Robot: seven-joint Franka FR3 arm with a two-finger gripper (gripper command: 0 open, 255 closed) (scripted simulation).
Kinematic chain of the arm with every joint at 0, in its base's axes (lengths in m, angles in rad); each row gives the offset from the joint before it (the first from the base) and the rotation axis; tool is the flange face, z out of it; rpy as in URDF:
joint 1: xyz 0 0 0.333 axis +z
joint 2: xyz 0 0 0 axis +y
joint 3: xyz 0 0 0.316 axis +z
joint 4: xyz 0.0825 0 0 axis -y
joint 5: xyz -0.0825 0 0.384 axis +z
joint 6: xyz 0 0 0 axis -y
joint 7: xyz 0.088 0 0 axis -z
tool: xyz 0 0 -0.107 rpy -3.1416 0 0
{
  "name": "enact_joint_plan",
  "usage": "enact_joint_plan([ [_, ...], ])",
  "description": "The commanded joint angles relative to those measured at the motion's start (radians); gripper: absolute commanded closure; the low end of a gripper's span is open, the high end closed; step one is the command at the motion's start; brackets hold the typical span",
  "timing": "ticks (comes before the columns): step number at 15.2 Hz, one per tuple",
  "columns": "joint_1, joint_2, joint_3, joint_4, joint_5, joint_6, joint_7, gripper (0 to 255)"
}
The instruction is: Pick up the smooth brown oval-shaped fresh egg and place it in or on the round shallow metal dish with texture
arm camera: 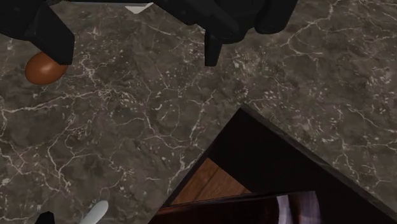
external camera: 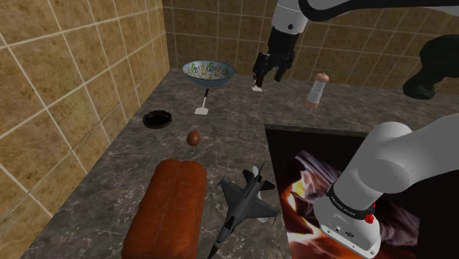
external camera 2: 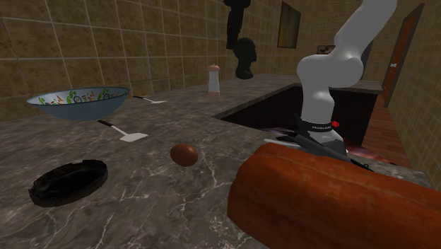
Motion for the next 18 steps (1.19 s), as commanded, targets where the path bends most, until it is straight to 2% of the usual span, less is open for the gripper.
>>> enact_joint_plan([
  [1, 0.009, 0.047, 0.03, -0.004, 0.015, 0.049, 0.037, 0],
  [10, 0.033, 0.31, 0.147, 0.022, 0.038, 0.275, 0.182, 0],
  [18, 0.046, 0.596, 0.233, 0.135, -0.02, 0.433, 0.335, 0],
])
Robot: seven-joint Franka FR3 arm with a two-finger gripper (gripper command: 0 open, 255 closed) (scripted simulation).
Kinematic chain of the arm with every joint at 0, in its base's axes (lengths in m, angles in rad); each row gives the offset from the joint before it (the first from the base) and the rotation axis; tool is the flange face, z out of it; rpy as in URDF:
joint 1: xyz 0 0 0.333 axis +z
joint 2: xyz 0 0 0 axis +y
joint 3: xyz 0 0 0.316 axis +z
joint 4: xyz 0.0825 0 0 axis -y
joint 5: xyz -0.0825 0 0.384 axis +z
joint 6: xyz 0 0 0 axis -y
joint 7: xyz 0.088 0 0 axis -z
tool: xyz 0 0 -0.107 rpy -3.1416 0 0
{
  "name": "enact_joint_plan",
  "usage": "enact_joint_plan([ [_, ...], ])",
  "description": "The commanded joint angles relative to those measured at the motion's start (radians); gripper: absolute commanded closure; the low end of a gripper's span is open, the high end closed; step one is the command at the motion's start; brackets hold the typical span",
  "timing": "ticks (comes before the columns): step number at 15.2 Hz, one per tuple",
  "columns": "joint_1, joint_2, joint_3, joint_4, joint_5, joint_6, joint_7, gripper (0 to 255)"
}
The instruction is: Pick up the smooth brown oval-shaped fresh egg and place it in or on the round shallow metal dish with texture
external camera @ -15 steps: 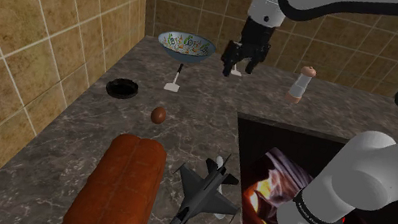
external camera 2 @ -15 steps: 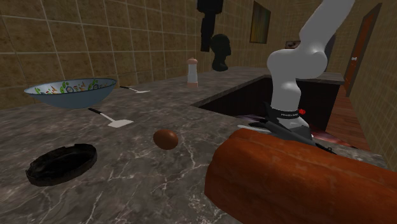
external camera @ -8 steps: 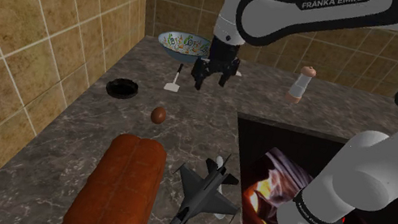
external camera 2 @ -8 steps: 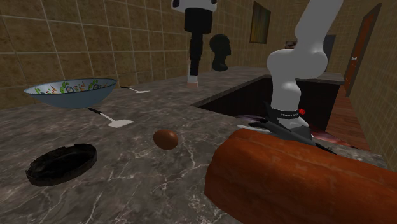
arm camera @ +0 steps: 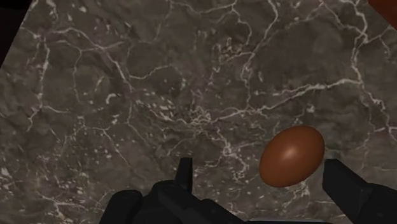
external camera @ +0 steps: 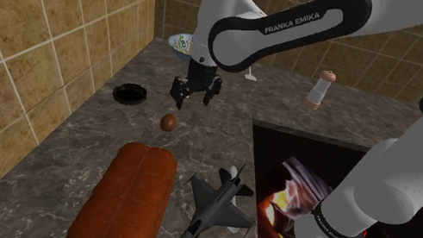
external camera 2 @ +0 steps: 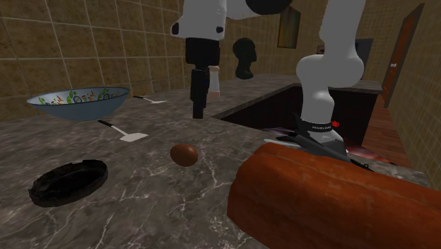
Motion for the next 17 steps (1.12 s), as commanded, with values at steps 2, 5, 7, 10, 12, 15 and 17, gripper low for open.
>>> enact_joint_plan([
  [2, 0.008, 0.12, 0.023, 0.063, -0.041, 0.049, 0.065, 0],
  [5, 0.026, 0.237, 0.035, 0.134, -0.089, 0.083, 0.13, 0],
  [7, 0.029, 0.25, 0.033, 0.133, -0.095, 0.096, 0.135, 0],
  [10, 0.031, 0.278, 0.03, 0.124, -0.11, 0.131, 0.145, 0],
  [12, 0.033, 0.297, 0.028, 0.119, -0.121, 0.155, 0.152, 0],
  [15, 0.035, 0.313, 0.025, 0.116, -0.13, 0.173, 0.158, 0],
  [17, 0.035, 0.313, 0.025, 0.116, -0.13, 0.173, 0.158, 0],
])
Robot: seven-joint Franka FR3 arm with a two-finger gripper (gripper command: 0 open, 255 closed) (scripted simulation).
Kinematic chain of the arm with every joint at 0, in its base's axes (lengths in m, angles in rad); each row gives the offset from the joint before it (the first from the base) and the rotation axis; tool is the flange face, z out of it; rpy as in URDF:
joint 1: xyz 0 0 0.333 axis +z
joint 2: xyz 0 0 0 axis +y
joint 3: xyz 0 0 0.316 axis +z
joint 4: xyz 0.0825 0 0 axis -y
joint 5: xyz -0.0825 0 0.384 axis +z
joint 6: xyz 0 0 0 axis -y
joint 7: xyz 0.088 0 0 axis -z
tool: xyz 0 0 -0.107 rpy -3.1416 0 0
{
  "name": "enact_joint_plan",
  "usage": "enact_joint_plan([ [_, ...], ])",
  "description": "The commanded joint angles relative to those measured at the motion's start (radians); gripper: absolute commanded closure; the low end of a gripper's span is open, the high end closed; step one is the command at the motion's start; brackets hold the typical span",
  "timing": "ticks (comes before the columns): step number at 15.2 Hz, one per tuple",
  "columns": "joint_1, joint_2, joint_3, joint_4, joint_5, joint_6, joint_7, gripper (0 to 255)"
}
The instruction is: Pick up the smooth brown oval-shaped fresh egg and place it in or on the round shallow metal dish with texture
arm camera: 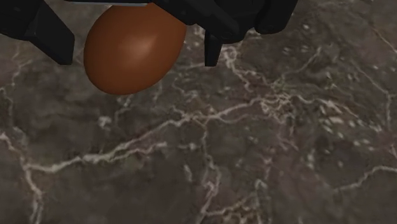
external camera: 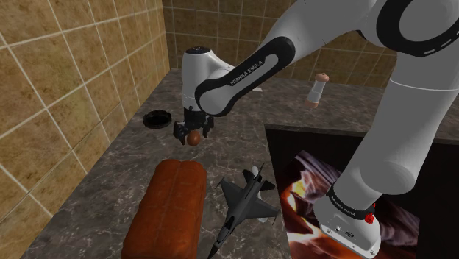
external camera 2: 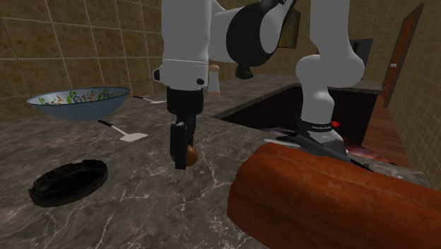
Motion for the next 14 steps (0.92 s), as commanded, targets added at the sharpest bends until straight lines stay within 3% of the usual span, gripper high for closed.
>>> enact_joint_plan([
  [1, 0.0, 0.001, 0.0, 0.0, -0.001, 0.001, 0.001, 0],
  [4, 0.0, 0.001, 0.0, 0.0, -0.001, 0.001, 0.001, 0],
  [5, 0.0, 0.001, 0.0, 0.0, -0.001, 0.001, 0.001, 255],
  [14, 0.0, 0.001, 0.0, 0.0, -0.001, 0.001, 0.001, 255],
])
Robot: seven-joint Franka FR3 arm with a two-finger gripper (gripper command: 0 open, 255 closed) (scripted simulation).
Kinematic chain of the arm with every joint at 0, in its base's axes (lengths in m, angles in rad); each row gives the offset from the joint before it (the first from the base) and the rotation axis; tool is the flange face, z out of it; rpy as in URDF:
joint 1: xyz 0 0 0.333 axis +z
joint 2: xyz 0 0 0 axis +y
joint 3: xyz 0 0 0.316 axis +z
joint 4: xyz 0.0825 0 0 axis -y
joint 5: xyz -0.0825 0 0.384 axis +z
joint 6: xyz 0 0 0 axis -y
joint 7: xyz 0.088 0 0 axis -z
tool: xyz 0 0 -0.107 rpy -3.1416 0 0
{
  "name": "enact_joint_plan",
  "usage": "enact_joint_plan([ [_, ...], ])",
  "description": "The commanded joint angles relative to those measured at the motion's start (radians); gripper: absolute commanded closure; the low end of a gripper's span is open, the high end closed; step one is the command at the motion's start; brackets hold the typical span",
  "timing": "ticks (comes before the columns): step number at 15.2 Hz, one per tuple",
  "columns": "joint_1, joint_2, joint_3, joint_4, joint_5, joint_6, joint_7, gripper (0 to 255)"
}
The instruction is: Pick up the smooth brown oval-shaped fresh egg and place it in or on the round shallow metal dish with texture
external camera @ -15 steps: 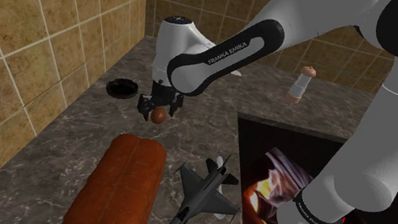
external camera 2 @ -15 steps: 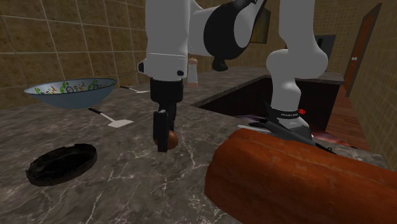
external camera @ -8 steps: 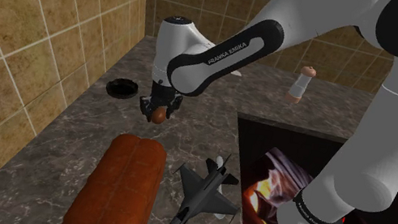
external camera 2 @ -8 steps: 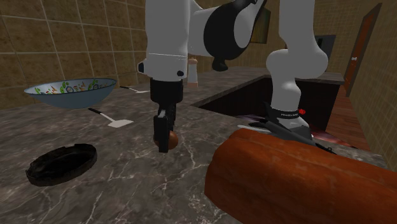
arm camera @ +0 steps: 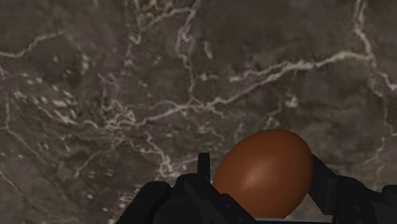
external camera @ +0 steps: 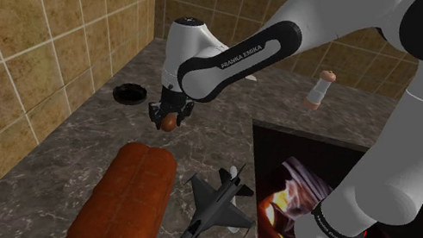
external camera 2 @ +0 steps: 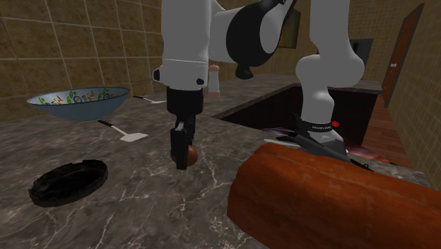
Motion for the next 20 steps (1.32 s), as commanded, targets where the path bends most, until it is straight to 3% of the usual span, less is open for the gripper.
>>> enact_joint_plan([
  [1, -0.001, -0.009, 0.001, 0.003, 0.005, -0.012, -0.004, 255],
  [20, -0.012, -0.142, 0.012, 0.115, 0.075, -0.249, -0.054, 255],
])
